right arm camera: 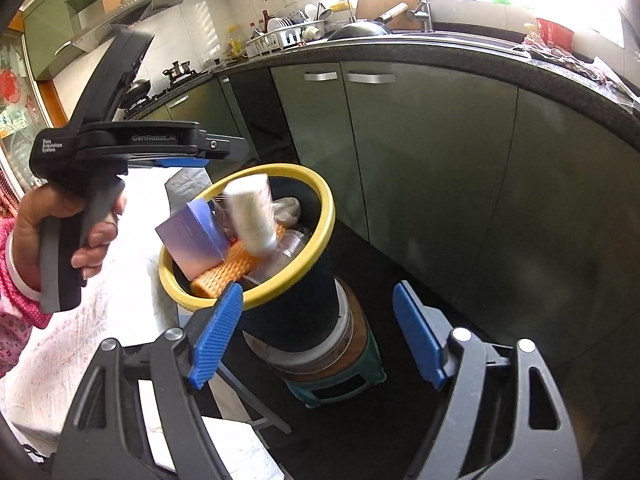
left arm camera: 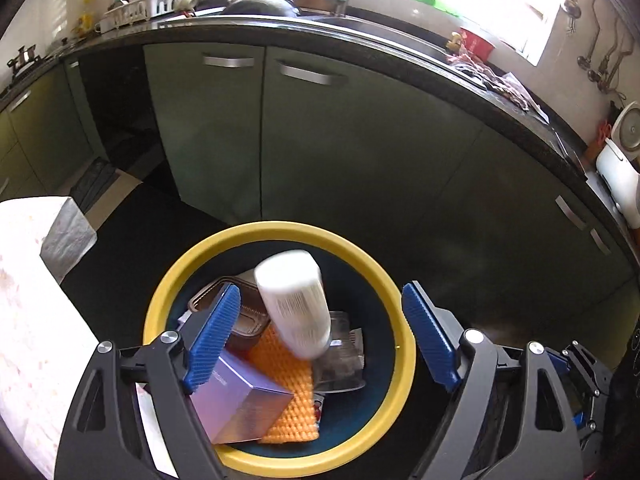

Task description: Collect trash

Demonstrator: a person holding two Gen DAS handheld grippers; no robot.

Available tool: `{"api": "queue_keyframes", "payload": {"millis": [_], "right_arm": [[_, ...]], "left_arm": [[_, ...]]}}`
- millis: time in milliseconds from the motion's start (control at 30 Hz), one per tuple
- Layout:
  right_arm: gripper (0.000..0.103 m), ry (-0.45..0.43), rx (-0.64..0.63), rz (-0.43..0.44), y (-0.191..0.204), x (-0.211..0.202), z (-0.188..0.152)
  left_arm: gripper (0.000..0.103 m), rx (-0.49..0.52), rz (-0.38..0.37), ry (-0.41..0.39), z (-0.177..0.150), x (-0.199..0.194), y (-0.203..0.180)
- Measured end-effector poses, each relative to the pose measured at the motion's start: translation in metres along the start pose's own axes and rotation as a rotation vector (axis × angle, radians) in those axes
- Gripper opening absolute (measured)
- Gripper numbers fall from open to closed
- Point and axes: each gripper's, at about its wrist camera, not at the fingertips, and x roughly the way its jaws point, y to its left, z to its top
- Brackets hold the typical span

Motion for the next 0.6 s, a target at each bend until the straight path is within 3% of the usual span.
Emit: {"api": "queue_keyframes", "payload": {"millis": [133,300,467,600], "right_arm": [[0.074,0.002,-0.007,0.0,0.005,-0.001,0.0],[0.074,0.006,-0.037,0.017,0.021,-0.001,0.001],[0.074,0.018,-0.082,0.03,0.047,0.0,0.002],[0.076,0.012,-0.127,0.056,0.076,-0.005,0.001]], "left_arm": [[0.082,0.009,0.004,-0.081,-0.012,-0.037,0.009],[0.096,-0.026,0.037,-0.245,-0.06,-0.12,0.034],[0.098,-0.114,0.154,-0.332,-0.125,-0.204,0.071],[0.098,-0.217,0.29,-0.317,-0.183,-0.256,0.101]]}}
